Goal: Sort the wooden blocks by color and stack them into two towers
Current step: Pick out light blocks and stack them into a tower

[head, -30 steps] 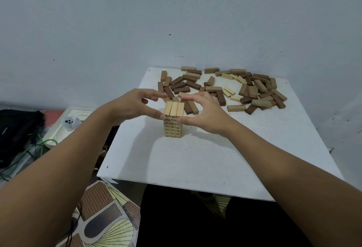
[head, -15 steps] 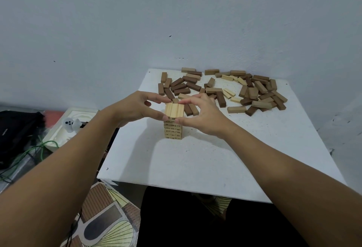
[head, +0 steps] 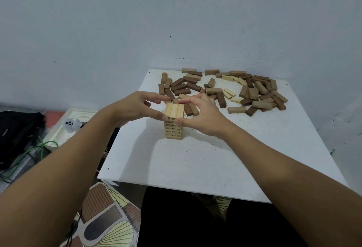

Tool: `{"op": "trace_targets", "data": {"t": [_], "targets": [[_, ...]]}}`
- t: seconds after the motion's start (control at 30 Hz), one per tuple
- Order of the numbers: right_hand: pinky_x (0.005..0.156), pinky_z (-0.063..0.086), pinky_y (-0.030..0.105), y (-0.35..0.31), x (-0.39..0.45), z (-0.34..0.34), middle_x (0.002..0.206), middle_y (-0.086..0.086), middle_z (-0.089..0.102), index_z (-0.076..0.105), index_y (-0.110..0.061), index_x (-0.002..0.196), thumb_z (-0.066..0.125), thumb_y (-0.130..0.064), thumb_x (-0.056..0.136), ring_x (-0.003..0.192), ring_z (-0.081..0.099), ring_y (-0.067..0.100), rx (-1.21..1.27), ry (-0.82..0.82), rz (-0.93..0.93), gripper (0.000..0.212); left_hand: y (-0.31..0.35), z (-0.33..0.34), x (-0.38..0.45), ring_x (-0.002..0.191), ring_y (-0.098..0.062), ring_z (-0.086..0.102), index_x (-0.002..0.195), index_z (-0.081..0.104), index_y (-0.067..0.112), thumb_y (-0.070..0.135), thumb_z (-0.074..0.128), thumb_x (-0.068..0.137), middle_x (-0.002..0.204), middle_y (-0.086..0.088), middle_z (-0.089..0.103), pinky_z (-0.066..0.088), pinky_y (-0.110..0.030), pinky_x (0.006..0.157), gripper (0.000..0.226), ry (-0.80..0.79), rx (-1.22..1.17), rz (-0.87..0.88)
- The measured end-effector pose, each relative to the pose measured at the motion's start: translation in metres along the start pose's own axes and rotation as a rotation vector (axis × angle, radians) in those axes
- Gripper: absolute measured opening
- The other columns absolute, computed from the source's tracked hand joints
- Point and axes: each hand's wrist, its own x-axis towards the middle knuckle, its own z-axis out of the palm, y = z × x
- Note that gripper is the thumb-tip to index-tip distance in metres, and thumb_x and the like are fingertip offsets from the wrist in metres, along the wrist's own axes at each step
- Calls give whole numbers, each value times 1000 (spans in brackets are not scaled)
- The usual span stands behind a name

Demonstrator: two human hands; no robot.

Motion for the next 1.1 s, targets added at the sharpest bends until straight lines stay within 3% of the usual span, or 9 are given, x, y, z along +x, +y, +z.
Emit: {"op": "trace_targets", "data": {"t": [0.13, 0.33, 0.5, 0.8, 1.03, 1.1], "targets": [[116, 31, 47, 1, -4, -4, 139, -15, 39, 54, -52, 135, 83, -65, 72, 140, 27, 13, 42, -16, -5, 70, -2, -4, -2, 125, -11, 47, 130, 67, 49, 19, 93, 73, 136, 6, 58, 43, -26, 90, 69, -16, -35, -2], [115, 32, 45, 1, -4, -5, 138, -14, 39, 57, -50, 133, 84, -59, 73, 139, 26, 12, 65, -22, -9, 66, -3, -4, -3, 126, -12, 47, 122, 73, 48, 21, 94, 72, 135, 7, 58, 42, -29, 94, 61, -18, -12, -16], [115, 32, 47, 1, 1, 1, 136, -14, 40, 58, -51, 131, 80, -70, 64, 137, 27, 13, 37, -2, -5, 73, -1, -1, 1, 125, -15, 47, 119, 75, 45, 21, 94, 72, 136, 8, 58, 41, -34, 98, 57, -10, -16, -24], [115, 31, 46, -4, 5, 6, 134, -10, 42, 61, -46, 131, 84, -60, 74, 135, 27, 14, 14, 13, -14, 64, -2, -1, 2, 123, -11, 47, 119, 76, 45, 21, 94, 72, 138, 9, 59, 41, -31, 96, 56, -18, -20, -23], [115, 31, 46, -4, 6, 6, 133, -11, 42, 60, -47, 131, 84, -61, 73, 135, 27, 13, 18, 9, -10, 64, -3, -1, 0, 125, -17, 48, 118, 76, 47, 23, 93, 73, 136, 6, 58, 42, -39, 106, 54, -24, -19, -21], [114, 31, 46, -4, 6, 6, 133, -11, 42, 60, -47, 132, 84, -61, 73, 134, 26, 11, 21, 6, -8, 64, -1, 0, -1, 124, -13, 48, 117, 76, 47, 21, 93, 73, 135, 7, 58, 42, -36, 101, 53, -19, -23, -24]]}}
